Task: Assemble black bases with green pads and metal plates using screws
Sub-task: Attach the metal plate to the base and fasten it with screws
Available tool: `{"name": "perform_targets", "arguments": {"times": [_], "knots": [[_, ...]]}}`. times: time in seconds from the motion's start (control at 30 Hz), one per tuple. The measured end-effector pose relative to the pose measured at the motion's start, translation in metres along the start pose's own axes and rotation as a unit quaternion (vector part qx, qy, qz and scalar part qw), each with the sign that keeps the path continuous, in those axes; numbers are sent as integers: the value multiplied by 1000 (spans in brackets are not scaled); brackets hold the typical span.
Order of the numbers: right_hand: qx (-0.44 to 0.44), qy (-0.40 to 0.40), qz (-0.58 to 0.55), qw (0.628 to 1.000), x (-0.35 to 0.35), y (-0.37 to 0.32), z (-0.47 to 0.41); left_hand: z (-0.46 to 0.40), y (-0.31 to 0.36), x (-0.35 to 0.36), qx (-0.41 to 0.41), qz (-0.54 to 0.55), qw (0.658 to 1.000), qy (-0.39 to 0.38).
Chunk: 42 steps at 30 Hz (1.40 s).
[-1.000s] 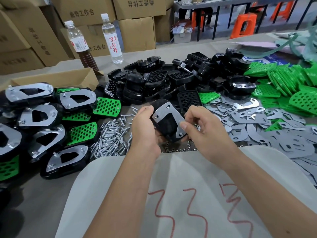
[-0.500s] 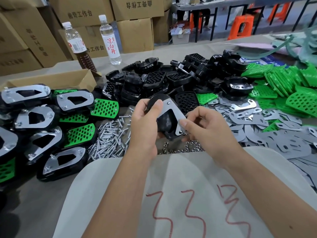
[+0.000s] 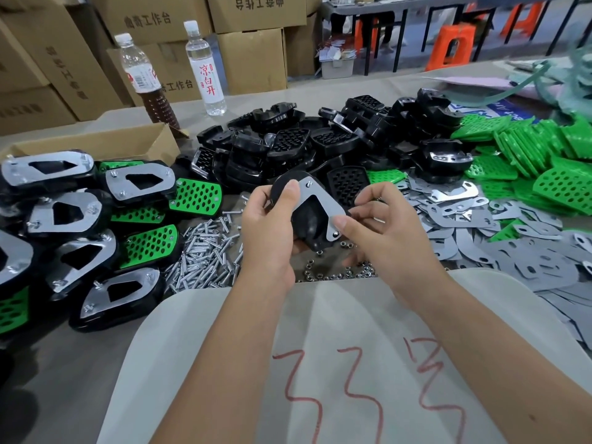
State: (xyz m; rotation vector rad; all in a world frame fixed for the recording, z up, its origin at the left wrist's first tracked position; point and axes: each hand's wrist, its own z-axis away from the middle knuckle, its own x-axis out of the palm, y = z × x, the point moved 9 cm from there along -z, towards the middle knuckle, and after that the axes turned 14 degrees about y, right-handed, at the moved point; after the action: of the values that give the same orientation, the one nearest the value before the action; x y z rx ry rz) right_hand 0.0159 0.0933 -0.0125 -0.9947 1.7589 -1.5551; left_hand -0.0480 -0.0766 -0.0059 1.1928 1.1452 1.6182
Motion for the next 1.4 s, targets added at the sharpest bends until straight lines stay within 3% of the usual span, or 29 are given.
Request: {"name": "perform_targets", "arguments": {"times": [0.2,0.47,0.67,0.77,0.9,1.1,1.4], "knots": [[-46,-2,81,996,3,-6,3,-5,-4,-5,31,-17,999,42],[25,4,-27,999,7,-4,9,-4,-7,0,27,10,999,36],[-83,57,45,994,-2,-19,11,-2,1,0,42,15,998,31],[-41,34,46,998,-3,-12,6,-5,0,-1,26,24,999,13],[30,-58,12,998,10,-2,5,-5,-6,4,-21,34,999,-24],[17,-21,66,997,4,1,1,-2,-8,10,-4,13,998,-55],[64,0,29,997,4,11,0,-7,-18,2,-70,18,997,-26]]}}
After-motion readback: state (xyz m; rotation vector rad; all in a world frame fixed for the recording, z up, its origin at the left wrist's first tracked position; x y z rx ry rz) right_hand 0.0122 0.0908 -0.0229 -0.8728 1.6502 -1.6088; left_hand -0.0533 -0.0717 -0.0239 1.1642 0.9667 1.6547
